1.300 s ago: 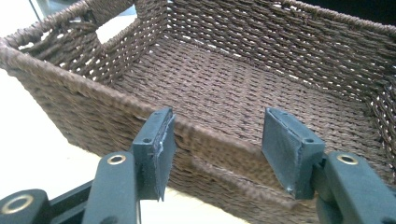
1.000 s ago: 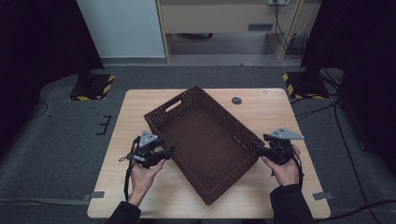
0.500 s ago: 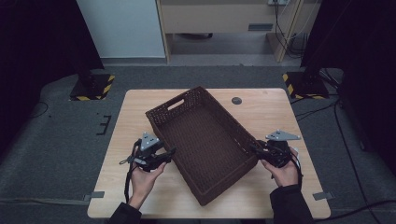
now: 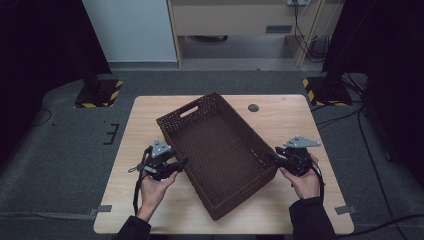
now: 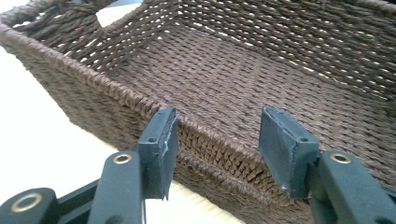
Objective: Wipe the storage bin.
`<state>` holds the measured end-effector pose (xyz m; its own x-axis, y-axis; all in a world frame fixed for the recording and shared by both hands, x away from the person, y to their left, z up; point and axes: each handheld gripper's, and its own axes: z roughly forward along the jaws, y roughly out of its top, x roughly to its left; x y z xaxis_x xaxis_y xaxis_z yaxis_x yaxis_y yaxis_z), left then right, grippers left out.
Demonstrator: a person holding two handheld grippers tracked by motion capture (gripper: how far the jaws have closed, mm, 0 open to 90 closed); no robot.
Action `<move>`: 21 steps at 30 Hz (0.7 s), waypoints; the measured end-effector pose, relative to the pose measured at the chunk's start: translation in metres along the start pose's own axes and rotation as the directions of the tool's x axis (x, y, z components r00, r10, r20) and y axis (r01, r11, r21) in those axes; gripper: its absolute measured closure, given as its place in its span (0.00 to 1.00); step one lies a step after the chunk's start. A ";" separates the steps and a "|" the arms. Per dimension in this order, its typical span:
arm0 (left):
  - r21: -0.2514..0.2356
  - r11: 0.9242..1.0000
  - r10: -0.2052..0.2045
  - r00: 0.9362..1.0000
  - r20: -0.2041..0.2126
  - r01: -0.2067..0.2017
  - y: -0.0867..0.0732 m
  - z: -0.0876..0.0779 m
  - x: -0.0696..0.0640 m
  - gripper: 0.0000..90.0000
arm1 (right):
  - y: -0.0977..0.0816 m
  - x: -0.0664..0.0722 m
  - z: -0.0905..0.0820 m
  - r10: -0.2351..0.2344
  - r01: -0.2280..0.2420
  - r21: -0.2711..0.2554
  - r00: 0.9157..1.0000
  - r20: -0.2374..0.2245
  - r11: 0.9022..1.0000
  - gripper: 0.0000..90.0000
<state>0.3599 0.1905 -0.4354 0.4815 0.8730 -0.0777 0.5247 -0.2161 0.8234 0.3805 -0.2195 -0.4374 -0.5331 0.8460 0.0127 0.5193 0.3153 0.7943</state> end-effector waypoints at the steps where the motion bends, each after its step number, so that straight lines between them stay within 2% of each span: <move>1: 0.000 1.000 -0.002 1.000 -0.001 0.002 0.000 0.000 0.000 0.51 | 0.000 0.001 0.000 0.002 -0.002 0.005 1.000 -0.014 1.000 0.82; 3: -0.002 1.000 -0.002 1.000 -0.012 0.002 0.000 -0.002 -0.001 0.51 | -0.001 0.004 0.000 -0.016 0.016 0.020 1.000 -0.017 1.000 0.82; 5: 0.004 1.000 0.001 1.000 -0.012 -0.001 -0.001 -0.006 -0.002 0.51 | -0.002 0.007 -0.002 0.001 0.000 0.027 1.000 -0.026 1.000 0.82; 7: 0.006 1.000 -0.001 1.000 -0.002 0.001 -0.002 -0.008 -0.003 0.51 | -0.004 0.008 -0.006 0.018 -0.016 0.032 0.998 -0.054 0.999 0.83; 10: 0.019 1.000 0.004 1.000 0.001 -0.004 -0.003 -0.006 -0.006 0.51 | -0.004 0.009 -0.008 0.044 -0.040 0.049 0.995 -0.087 0.998 0.76; 14: 0.023 1.000 0.017 1.000 -0.014 -0.017 -0.001 -0.003 -0.005 0.54 | 0.002 0.007 -0.010 0.037 -0.037 -0.005 0.997 -0.064 0.999 0.68; 17: 0.026 1.000 0.008 1.000 -0.007 -0.008 0.000 -0.001 0.000 0.55 | 0.004 0.005 -0.007 0.026 -0.028 -0.033 0.998 -0.062 0.999 0.66; 21: 0.018 1.000 -0.016 1.000 -0.008 0.016 0.001 0.002 0.007 0.55 | 0.004 0.005 0.003 0.010 -0.011 -0.023 0.997 -0.072 1.000 0.68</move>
<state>0.3653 0.1957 -0.4369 0.4671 0.8799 -0.0865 0.5447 -0.2094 0.8121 0.3819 -0.2125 -0.4356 -0.5746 0.8160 0.0639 0.5097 0.2957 0.8079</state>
